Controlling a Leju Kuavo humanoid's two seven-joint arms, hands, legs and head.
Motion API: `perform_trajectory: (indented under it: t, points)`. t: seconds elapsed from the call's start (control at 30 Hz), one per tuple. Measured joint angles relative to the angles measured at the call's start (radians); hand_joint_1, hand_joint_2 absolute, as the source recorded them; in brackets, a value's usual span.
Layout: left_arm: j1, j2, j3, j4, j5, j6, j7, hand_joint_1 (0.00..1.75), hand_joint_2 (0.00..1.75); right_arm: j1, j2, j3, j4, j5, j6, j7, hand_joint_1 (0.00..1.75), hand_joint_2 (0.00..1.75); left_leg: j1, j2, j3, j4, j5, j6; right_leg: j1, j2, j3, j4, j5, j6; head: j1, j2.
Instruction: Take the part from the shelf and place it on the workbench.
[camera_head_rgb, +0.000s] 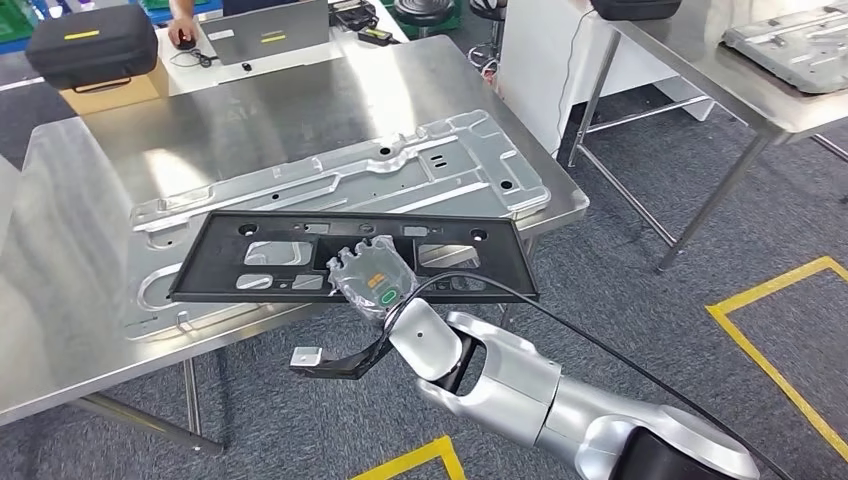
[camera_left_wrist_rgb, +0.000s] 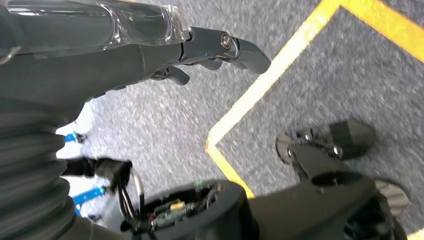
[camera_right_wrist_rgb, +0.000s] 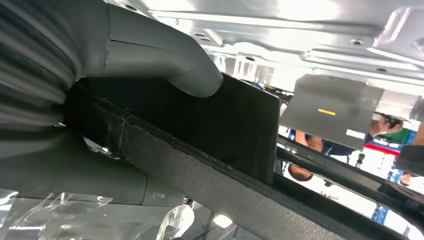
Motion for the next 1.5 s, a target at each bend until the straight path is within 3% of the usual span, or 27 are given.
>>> perform_trajectory:
  t: [0.03, 0.1, 0.17, 0.23, 0.27, 0.3, 0.37, 0.43, 0.47, 0.53, 0.6, 0.67, 0.7, 0.73, 0.77, 0.8, 0.87, 0.93, 1.0, 1.13, 1.5]
  points:
    - [0.001, 0.0, 0.0, 0.0, 0.0, 0.001, 0.0, 0.0, 1.75, 0.0, 0.002, 0.0, 0.001, 0.0, 0.0, 0.0, 1.75, 1.75, 0.002, 0.004, -0.002, 0.003, -0.002, -0.006, 0.0, -0.012, 0.003, -0.003, 0.0, -0.005, 0.0, 0.0]
    - [0.001, 0.001, 0.0, 0.0, 0.001, 0.002, 0.0, 0.0, 1.75, -0.002, 0.006, 0.0, 0.002, 0.0, 0.0, 0.0, 1.75, 1.75, -0.001, 0.053, -0.028, 0.058, -0.033, -0.018, -0.003, -0.038, 0.009, -0.009, 0.0, -0.016, -0.003, 0.0]
    - [-0.004, 0.001, 0.0, 0.0, 0.002, 0.006, -0.001, 0.0, 1.75, -0.001, 0.008, 0.001, 0.004, 0.0, -0.001, 0.0, 1.75, 1.75, -0.002, 0.115, -0.095, 0.192, -0.093, -0.028, -0.003, -0.066, 0.014, -0.01, -0.004, -0.023, -0.006, 0.0]
    - [-0.01, 0.001, 0.001, 0.0, 0.002, 0.009, -0.002, 0.0, 1.75, 0.001, 0.008, 0.002, 0.008, 0.0, 0.0, 0.0, 1.75, 1.75, 0.0, 0.134, -0.152, 0.3, -0.125, -0.034, -0.002, -0.095, 0.017, -0.01, -0.009, -0.024, -0.006, 0.0]
    - [-0.012, 0.001, 0.001, 0.0, 0.002, 0.01, -0.002, 0.0, 1.75, 0.002, 0.008, 0.003, 0.009, 0.0, 0.0, 0.0, 1.75, 1.75, 0.001, 0.138, -0.153, 0.3, -0.114, -0.035, -0.002, -0.109, 0.02, -0.01, -0.011, -0.023, -0.006, 0.0]
    - [-0.011, 0.001, 0.001, 0.0, 0.002, 0.011, -0.002, 0.0, 1.75, 0.003, 0.009, 0.004, 0.01, 0.0, 0.0, 0.0, 1.75, 1.75, 0.001, 0.144, -0.132, 0.256, -0.085, -0.035, -0.002, -0.121, 0.024, -0.01, -0.015, -0.021, -0.006, 0.0]
    - [-0.007, 0.001, 0.001, 0.0, 0.001, 0.013, 0.0, 0.0, 1.75, 0.001, 0.01, 0.004, 0.011, 0.0, -0.001, 0.0, 1.75, 1.75, -0.004, 0.182, -0.054, 0.103, -0.016, -0.028, 0.001, -0.141, 0.034, -0.009, -0.023, -0.015, -0.006, 0.0]
    - [-0.003, 0.001, 0.001, 0.0, 0.001, 0.014, 0.0, 0.0, 1.75, -0.001, 0.01, 0.005, 0.012, 0.0, -0.001, 0.0, 1.75, 1.75, -0.014, 0.213, -0.008, 0.007, 0.015, -0.014, 0.007, -0.157, 0.041, -0.009, -0.03, -0.005, -0.006, 0.0]
    - [-0.003, 0.001, 0.001, 0.0, 0.0, 0.014, 0.0, 0.0, 1.75, -0.001, 0.01, 0.005, 0.012, 0.0, -0.001, -0.001, 1.75, 1.75, -0.019, 0.214, -0.006, -0.002, 0.012, -0.008, 0.009, -0.166, 0.043, -0.009, -0.032, -0.001, -0.005, 0.0]
    - [-0.001, 0.001, 0.001, 0.0, 0.0, 0.014, 0.0, 0.0, 1.75, -0.001, 0.011, 0.005, 0.013, -0.004, -0.001, -0.002, 1.75, 1.75, -0.018, 0.192, -0.008, -0.003, 0.012, 0.005, 0.009, -0.176, 0.047, -0.008, -0.04, 0.01, -0.005, 0.0]
    - [0.001, 0.001, 0.001, 0.0, 0.0, 0.014, 0.0, 0.0, 1.75, -0.001, 0.012, 0.006, 0.014, -0.013, 0.0, -0.007, 1.75, 1.75, -0.011, 0.175, -0.004, -0.007, 0.014, 0.017, 0.005, -0.142, 0.032, 0.034, -0.069, 0.019, -0.005, 0.0]
    - [0.0, 0.0, 0.001, 0.0, 0.0, 0.014, 0.0, 0.0, 1.75, 0.0, 0.011, 0.006, 0.016, -0.027, 0.003, -0.012, 1.75, 1.75, -0.008, 0.16, -0.001, -0.007, 0.014, 0.027, 0.003, -0.095, -0.03, 0.161, -0.13, 0.022, -0.004, 0.0]
    - [0.0, 0.0, 0.001, 0.0, 0.0, 0.014, 0.0, 0.0, 1.75, 0.002, 0.01, 0.006, 0.017, -0.031, 0.004, -0.014, 1.75, 1.75, -0.009, 0.152, 0.0, -0.007, 0.013, 0.03, 0.003, -0.085, -0.069, 0.233, -0.157, 0.023, -0.004, 0.0]
    - [0.0, 0.0, 0.001, 0.0, 0.0, 0.014, 0.0, 0.0, 1.75, 0.004, 0.009, 0.006, 0.019, -0.033, 0.005, -0.014, 1.75, 1.75, -0.009, 0.144, 0.002, -0.007, 0.012, 0.032, 0.004, -0.081, -0.101, 0.286, -0.168, 0.024, -0.004, 0.0]
    - [0.001, 0.0, 0.001, 0.0, 0.0, 0.014, 0.0, 0.0, 1.75, 0.006, 0.008, 0.006, 0.021, -0.033, 0.005, -0.014, 1.75, 1.75, -0.009, 0.136, 0.003, -0.007, 0.01, 0.032, 0.003, -0.08, -0.115, 0.299, -0.159, 0.024, -0.003, 0.0]
    - [0.002, 0.0, 0.001, 0.0, 0.001, 0.014, 0.0, 0.0, 1.75, 0.006, 0.007, 0.006, 0.022, -0.033, 0.005, -0.014, 1.75, 1.75, -0.008, 0.129, 0.006, -0.006, 0.008, 0.03, 0.003, -0.08, -0.11, 0.272, -0.13, 0.024, -0.003, 0.0]
    - [0.002, 0.0, 0.001, 0.0, 0.001, 0.014, 0.001, 0.0, 1.75, 0.006, 0.007, 0.006, 0.023, -0.033, 0.005, -0.016, 1.75, 1.75, -0.006, 0.117, 0.015, -0.005, 0.001, 0.023, 0.002, -0.078, -0.055, 0.133, -0.047, 0.022, 0.0, 0.0]
    - [0.002, 0.0, 0.001, 0.0, 0.002, 0.014, 0.003, 0.0, 1.75, 0.005, 0.007, 0.007, 0.025, -0.031, 0.007, -0.018, 1.75, 1.75, -0.007, 0.111, 0.019, -0.002, -0.006, 0.013, 0.003, -0.072, -0.007, 0.02, -0.003, 0.017, 0.003, 0.0]
    - [0.003, 0.0, 0.001, 0.0, 0.004, 0.015, 0.008, 0.0, 1.75, 0.005, 0.007, 0.008, 0.027, -0.03, 0.008, -0.02, 1.75, 1.75, -0.008, 0.11, 0.017, 0.001, -0.011, 0.011, 0.005, -0.069, 0.005, -0.006, -0.001, 0.011, 0.004, 0.0]
    - [0.004, 0.001, 0.001, 0.0, 0.005, 0.015, 0.018, 0.0, 1.75, 0.005, 0.007, 0.009, 0.029, -0.03, 0.013, -0.021, 1.75, 1.75, -0.006, 0.112, 0.022, -0.005, -0.012, 0.016, 0.008, -0.066, 0.004, -0.006, -0.001, 0.009, 0.004, 0.0]
    - [0.005, 0.001, 0.001, 0.0, 0.008, 0.014, 0.042, 0.0, 1.75, 0.015, 0.001, 0.023, 0.043, -0.031, 0.037, -0.032, 1.75, 1.75, -0.003, 0.113, 0.024, -0.013, -0.01, -0.003, 0.012, -0.066, 0.005, -0.006, -0.003, 0.001, 0.004, 0.0]
